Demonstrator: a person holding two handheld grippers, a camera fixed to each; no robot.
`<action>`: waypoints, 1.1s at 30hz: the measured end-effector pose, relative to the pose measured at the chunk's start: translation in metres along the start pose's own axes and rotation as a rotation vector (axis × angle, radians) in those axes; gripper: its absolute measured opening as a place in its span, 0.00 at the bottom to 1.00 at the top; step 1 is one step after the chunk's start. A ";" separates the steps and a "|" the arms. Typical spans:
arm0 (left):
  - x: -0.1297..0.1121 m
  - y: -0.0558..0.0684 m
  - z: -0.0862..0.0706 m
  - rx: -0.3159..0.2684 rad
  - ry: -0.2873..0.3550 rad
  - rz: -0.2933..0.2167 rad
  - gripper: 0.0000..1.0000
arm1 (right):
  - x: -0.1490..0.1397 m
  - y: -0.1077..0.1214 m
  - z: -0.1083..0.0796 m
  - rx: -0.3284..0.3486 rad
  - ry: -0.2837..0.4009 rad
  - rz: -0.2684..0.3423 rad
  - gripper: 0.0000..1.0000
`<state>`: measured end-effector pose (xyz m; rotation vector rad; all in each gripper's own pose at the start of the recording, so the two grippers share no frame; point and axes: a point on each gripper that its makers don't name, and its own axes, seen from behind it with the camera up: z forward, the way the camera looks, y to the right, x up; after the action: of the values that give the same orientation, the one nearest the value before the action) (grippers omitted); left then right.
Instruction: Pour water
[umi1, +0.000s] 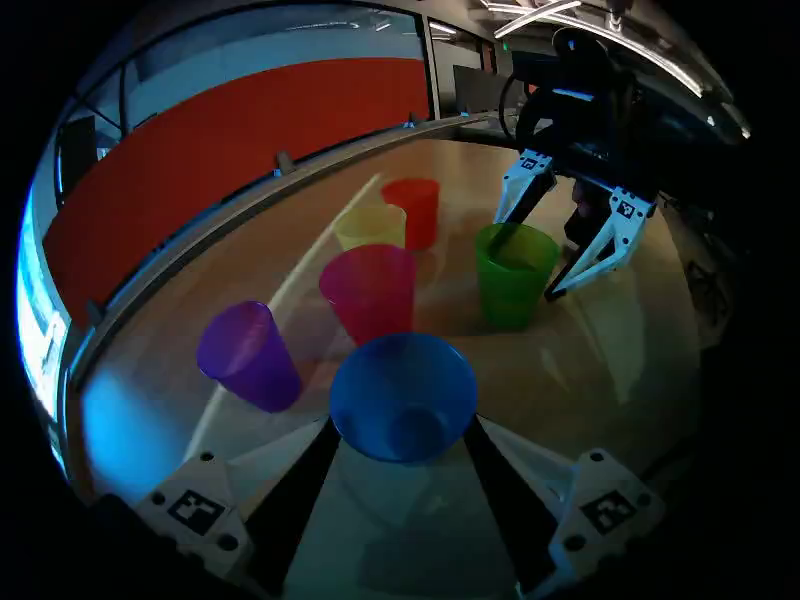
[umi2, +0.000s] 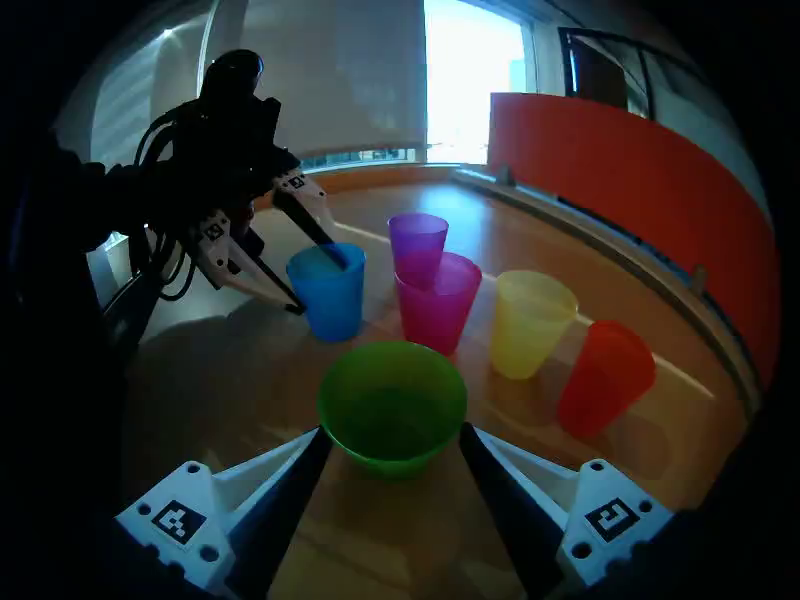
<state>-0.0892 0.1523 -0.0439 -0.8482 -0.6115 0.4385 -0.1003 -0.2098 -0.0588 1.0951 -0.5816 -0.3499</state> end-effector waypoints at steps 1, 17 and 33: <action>-0.001 0.000 0.000 0.000 -0.003 0.002 0.88 | -0.001 0.000 -0.001 -0.001 0.000 0.001 0.99; -0.014 -0.001 -0.012 0.024 -0.022 0.005 0.88 | -0.011 0.000 -0.017 -0.035 0.002 0.015 0.99; -0.022 -0.002 -0.034 0.074 -0.026 0.004 0.88 | -0.024 0.003 -0.049 -0.093 0.002 0.016 0.99</action>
<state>-0.0829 0.1195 -0.0668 -0.7740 -0.6138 0.4737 -0.0905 -0.1602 -0.0790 1.0006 -0.5671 -0.3582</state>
